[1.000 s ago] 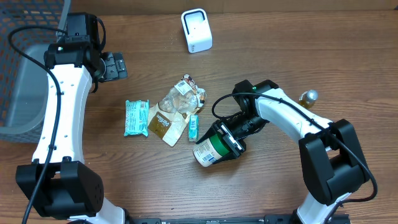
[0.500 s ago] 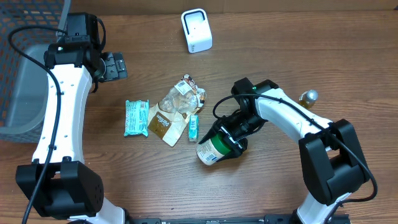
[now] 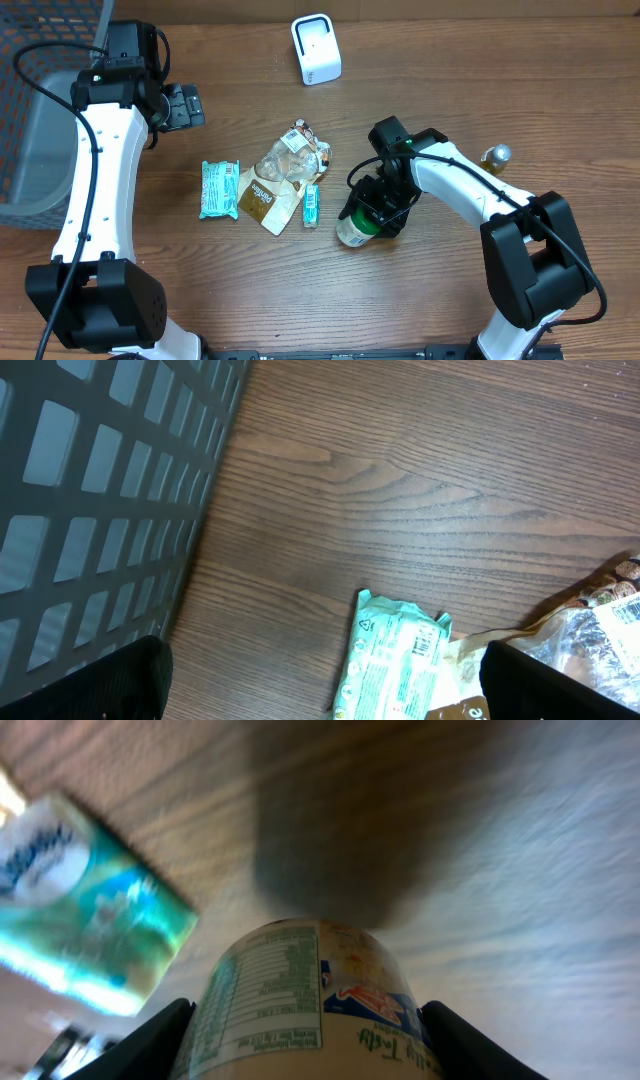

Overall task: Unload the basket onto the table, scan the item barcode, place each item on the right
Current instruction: 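Swing the held tub up toward the white scanner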

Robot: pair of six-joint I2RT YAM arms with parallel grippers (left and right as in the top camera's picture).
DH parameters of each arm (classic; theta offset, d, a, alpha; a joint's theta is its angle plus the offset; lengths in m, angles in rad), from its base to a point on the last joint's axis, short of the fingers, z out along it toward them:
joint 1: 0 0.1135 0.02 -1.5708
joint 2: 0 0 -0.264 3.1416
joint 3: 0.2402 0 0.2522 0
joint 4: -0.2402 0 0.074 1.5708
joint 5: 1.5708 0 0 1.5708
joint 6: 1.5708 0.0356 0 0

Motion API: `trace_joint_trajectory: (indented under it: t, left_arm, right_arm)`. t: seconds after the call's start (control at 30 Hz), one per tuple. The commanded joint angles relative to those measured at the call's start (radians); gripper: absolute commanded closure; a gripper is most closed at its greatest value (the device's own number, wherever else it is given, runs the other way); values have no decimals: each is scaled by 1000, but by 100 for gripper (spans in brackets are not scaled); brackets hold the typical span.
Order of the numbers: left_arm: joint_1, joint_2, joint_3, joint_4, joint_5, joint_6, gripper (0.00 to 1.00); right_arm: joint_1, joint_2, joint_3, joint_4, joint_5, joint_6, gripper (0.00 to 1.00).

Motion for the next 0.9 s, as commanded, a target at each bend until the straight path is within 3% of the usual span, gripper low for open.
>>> trace_joint_trajectory:
  t: [0.0, 0.43, 0.53, 0.6, 0.87]
  left_arm:
    - [0, -7, 18, 1, -6, 1, 1]
    - [0, -7, 18, 1, -6, 1, 0]
    - [0, -7, 18, 1, -6, 1, 0]
    - [0, -7, 18, 1, -6, 1, 0]
    - [0, -7, 18, 1, -6, 1, 0]
  right_arm:
    - [-2, 0, -5, 22, 97, 0, 60]
    - [-2, 0, -5, 176, 202, -1, 59]
    - [-2, 0, -5, 218, 237, -1, 49]
    - [-2, 0, -5, 225, 252, -13, 34]
    - [-2, 0, 24, 269, 262, -334, 53]
